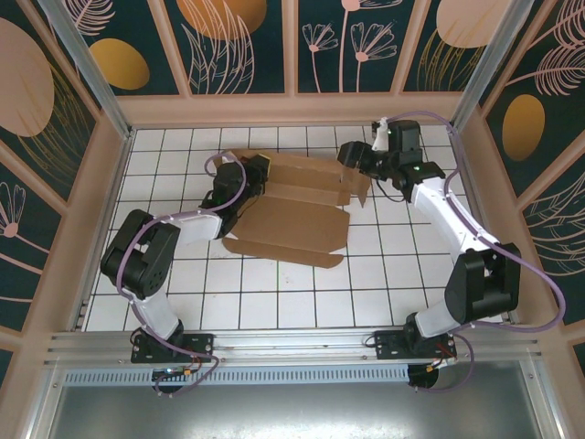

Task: Fold the paper box

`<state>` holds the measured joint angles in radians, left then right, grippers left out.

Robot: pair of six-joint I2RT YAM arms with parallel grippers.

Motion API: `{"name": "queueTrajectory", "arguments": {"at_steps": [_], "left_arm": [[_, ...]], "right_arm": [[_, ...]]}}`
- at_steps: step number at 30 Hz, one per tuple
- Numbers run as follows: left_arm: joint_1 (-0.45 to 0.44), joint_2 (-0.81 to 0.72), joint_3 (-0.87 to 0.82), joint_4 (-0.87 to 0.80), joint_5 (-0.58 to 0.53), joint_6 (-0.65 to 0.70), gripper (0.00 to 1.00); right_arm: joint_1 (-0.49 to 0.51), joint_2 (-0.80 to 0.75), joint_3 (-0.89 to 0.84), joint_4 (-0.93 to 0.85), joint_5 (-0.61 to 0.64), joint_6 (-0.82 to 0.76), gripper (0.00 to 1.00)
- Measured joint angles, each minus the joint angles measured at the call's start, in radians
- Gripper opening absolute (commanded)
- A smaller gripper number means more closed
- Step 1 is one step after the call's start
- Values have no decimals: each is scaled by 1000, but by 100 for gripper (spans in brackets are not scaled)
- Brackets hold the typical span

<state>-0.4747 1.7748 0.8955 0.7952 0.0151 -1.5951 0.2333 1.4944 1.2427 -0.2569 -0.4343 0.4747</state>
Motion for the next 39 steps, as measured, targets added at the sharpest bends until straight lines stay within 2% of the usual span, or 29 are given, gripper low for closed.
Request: {"name": "queueTrajectory", "arguments": {"at_steps": [7,14,19,31,35,39], "left_arm": [[-6,-4,-6,-38,-75,-2,0],[-9,-9,19,-97,-104,-11,0],[-10,-9,34,-127,-111,-16,0],[-10,-8,35,-126,-109,-23,0],[-10,-7,35,-125,-108,-26,0],[-10,-7,35,-124,-106,-26,0]], "right_arm": [[-10,30,21,-30,-2,30,65],[31,56,78,-99,26,50,59],[54,138,149,-134,71,63,61],[82,273,171,-136,105,89,64],[85,278,163,-72,74,143,59],[85,281,120,49,17,228,45]]}}
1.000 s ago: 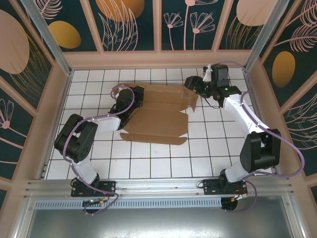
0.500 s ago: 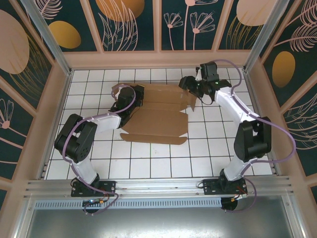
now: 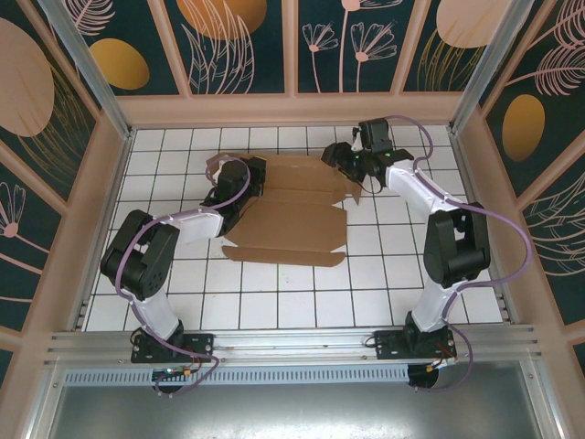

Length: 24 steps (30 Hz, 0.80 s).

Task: Fold the paper box

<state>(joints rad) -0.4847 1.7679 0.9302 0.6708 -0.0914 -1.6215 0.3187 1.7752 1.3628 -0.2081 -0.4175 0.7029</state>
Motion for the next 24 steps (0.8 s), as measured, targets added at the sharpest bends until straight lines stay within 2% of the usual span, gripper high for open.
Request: {"name": "queueTrajectory", "arguments": {"at_steps": [5,10,12,15,17,22,24], "left_arm": [[0,0,0,0,-5,-1,0],[0,0,0,-1,-10,-7,0],[0,0,0,-2,-13,-7,0],[0,-1,-1,-2,-19,-7,0],[0,-3,-2,-5,-23,-7,0],[0,-10,-2,-20,-35,-7,0],[0,-10,-2,-21,-41,-7,0]], "right_arm": [[-1,21,-22,69,-26,53,32],[-9,23,-42,106,-34,62,31],[-17,23,-64,142,-60,65,34],[-30,23,-74,158,-93,57,53],[-38,24,-63,127,-91,31,60],[-44,-6,-64,68,-16,-51,60],[-43,-60,-102,52,29,-84,49]]}}
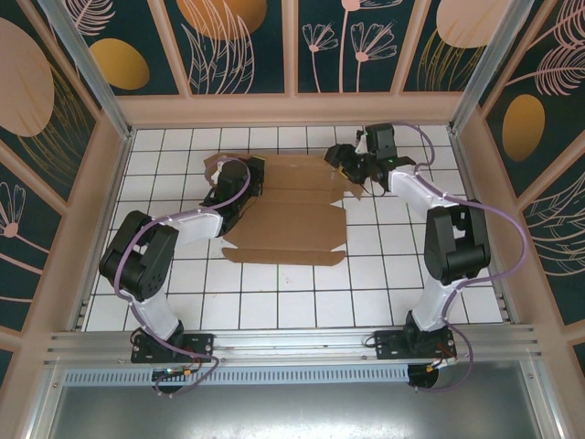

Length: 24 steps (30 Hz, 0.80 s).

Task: Fold the paper box

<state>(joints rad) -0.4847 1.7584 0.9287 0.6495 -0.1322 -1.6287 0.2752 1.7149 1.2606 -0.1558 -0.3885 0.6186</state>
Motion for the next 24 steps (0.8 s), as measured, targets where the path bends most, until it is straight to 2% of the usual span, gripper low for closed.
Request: {"name": "queueTrajectory", "arguments": {"at_steps": [2,4,7,12,16,18,20,24], "left_arm": [[0,0,1,-2,-3,0,0],[0,0,2,-4,-6,0,0],[0,0,12,-21,-9,1,0],[0,3,34,-55,-14,2,0],[0,3,36,-63,-16,8,0],[0,3,39,-68,-16,11,0],[0,3,40,-71,-16,13,0],[0,3,40,-71,-16,16,0]], "right_arm": [[8,-86,-60,-8,66,-29,28],[29,-175,-127,-7,138,-51,13],[93,-273,-207,2,212,-71,0],[185,-171,-209,17,285,-109,0],[194,-47,-209,30,304,-116,1],[180,-7,-209,47,314,-116,7],[161,23,-205,58,325,-117,17],[135,49,-189,72,360,-142,23]]}}
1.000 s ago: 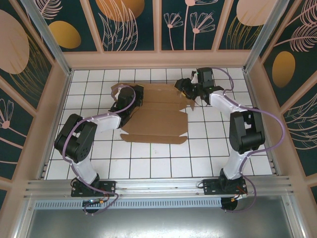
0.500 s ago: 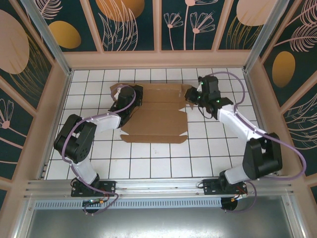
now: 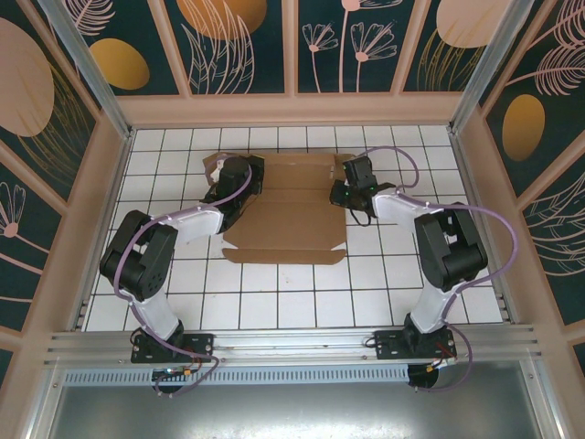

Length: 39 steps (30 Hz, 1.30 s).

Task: Fold the paper box

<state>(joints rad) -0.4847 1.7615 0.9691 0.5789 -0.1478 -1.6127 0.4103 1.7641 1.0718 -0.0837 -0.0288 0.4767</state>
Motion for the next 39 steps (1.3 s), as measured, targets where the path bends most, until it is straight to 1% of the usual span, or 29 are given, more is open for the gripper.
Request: {"name": "queueTrajectory", "arguments": {"at_steps": [8,12,18,25,28,33,39], "left_arm": [[0,0,0,0,0,0,0],[0,1,0,0,0,0,0],[0,1,1,0,1,0,0],[0,2,1,3,8,0,0],[0,4,1,5,9,0,0],[0,4,1,5,9,0,0],[0,4,1,5,9,0,0]], "right_arm": [[-32,19,20,41,52,-41,39],[-47,63,20,51,50,-48,43],[-48,98,10,97,-35,-33,41],[-47,98,-34,256,-212,-22,39],[-46,106,-35,302,-267,-17,38],[-36,159,-34,351,-312,-2,37],[-24,216,-16,354,-321,0,35]]}}
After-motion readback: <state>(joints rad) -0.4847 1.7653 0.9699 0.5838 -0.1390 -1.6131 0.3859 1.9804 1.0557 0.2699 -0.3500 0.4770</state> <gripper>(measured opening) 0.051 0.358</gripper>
